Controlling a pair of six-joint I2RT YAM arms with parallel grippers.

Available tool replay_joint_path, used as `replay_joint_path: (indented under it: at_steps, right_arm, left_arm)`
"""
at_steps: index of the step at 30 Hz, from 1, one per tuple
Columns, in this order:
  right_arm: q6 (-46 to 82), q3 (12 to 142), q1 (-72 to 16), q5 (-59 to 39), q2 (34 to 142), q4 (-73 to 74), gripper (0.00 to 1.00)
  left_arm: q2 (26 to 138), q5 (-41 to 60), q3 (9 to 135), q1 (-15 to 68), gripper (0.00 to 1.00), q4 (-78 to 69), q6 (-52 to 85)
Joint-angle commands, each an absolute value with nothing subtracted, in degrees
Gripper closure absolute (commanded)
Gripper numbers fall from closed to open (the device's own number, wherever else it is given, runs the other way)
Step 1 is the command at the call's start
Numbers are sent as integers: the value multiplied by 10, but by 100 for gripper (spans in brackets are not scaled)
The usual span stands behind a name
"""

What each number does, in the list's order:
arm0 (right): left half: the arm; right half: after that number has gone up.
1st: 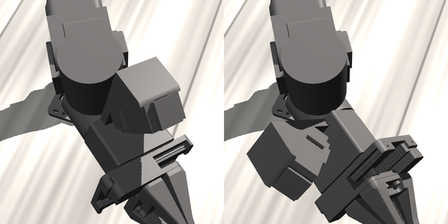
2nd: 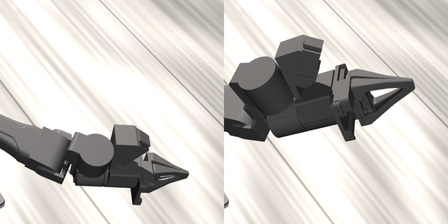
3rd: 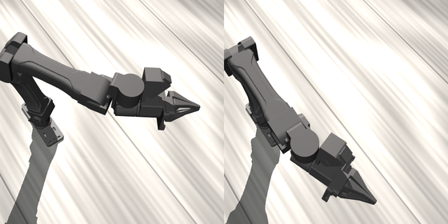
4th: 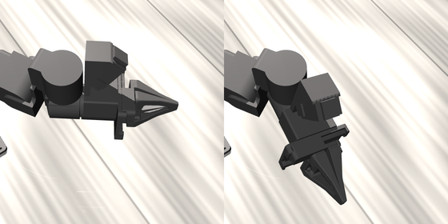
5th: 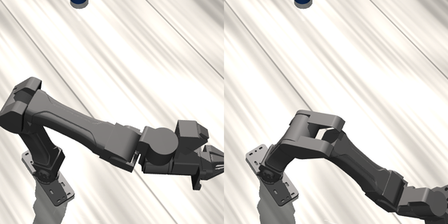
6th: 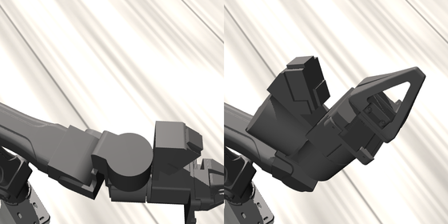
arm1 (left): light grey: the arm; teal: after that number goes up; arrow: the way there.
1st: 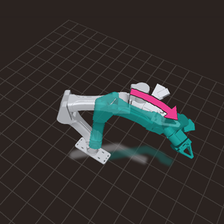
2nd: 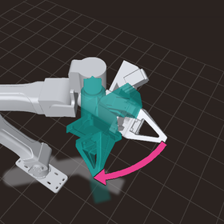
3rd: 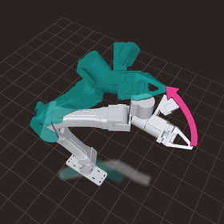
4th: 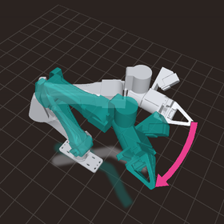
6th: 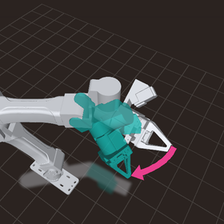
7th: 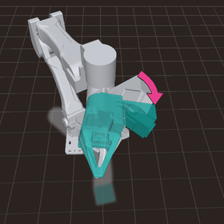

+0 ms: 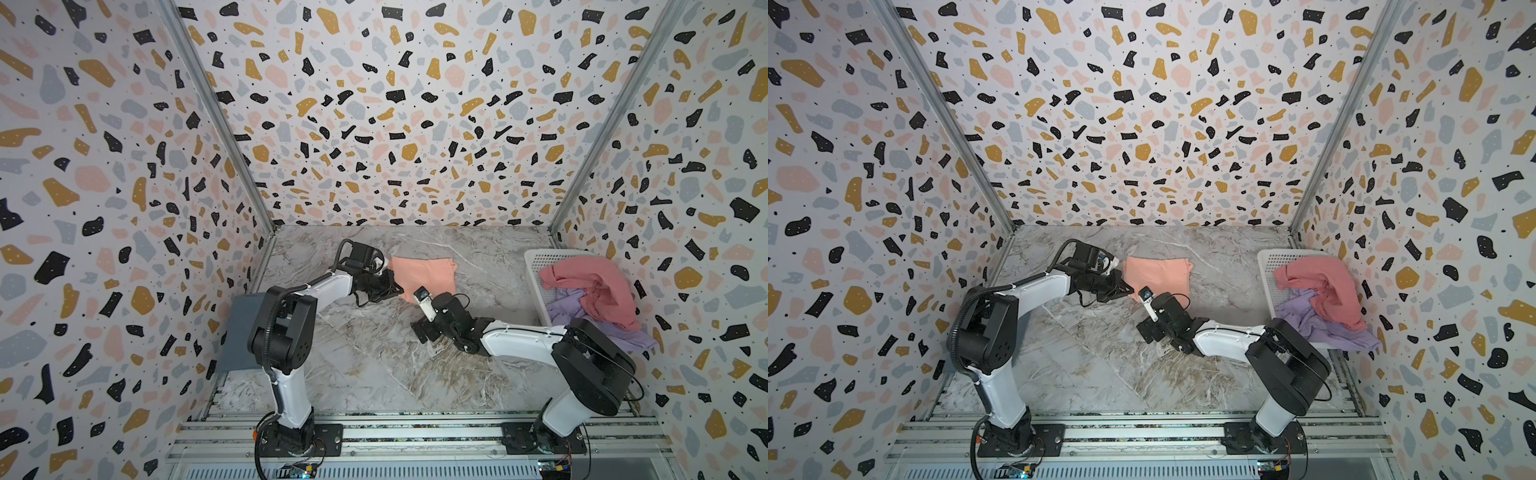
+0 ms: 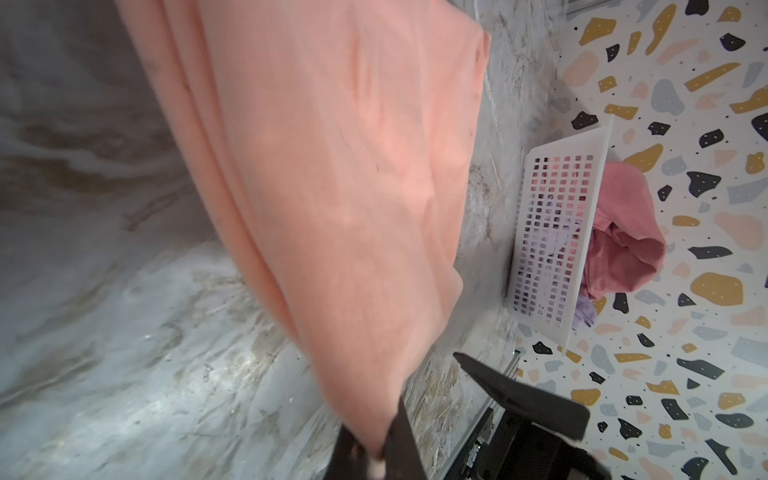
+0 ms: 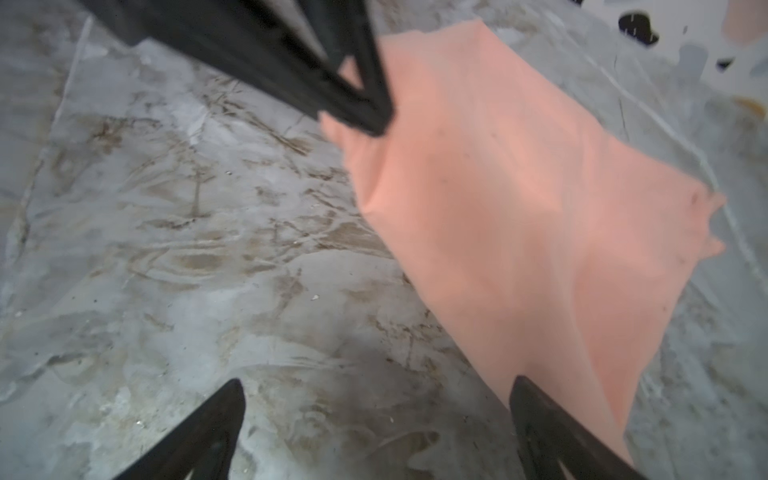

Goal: Fold and stack the t-shirts

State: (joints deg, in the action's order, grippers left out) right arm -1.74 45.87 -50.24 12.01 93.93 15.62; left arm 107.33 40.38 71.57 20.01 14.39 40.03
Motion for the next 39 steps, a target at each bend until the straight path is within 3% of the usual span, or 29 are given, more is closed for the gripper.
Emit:
replay_joint_path:
  at_steps: [1,6,10,11,12,14,15,17,21,26,32,39]
  right_arm:
    - [-98,472,-507,243,972,230,1]
    - [-117,505,-507,267,1028,286,1]
    - [-118,537,-507,243,1056,278,10]
    - [-119,542,-507,235,1059,276,16]
    - [-115,548,-507,229,1062,269,29]
    - [-107,552,-506,221,1058,259,64]
    - [-97,550,-507,218,1052,258,75]
    - [-80,543,-506,198,1038,251,85]
    - [-68,526,-506,177,1021,241,86]
    - [-65,506,-506,164,1010,237,86]
    - [-69,489,-505,156,998,245,87]
    - [-78,478,-506,164,973,264,87]
  left_arm:
    - [1063,445,731,201,98,196,389]
    - [1063,462,733,200,97,222,377]
    - [1056,482,726,201,97,209,395]
    - [1054,487,724,200,96,204,401]
    - [1052,486,723,200,95,207,403]
    - [1046,483,718,200,87,212,405]
    - [1042,477,712,198,73,216,407]
    - [1035,457,698,192,49,224,410]
    - [1007,409,651,165,27,192,450]
    - [1015,416,649,156,12,165,476]
    - [1035,446,635,141,8,93,549]
    - [1086,469,662,142,8,122,566]
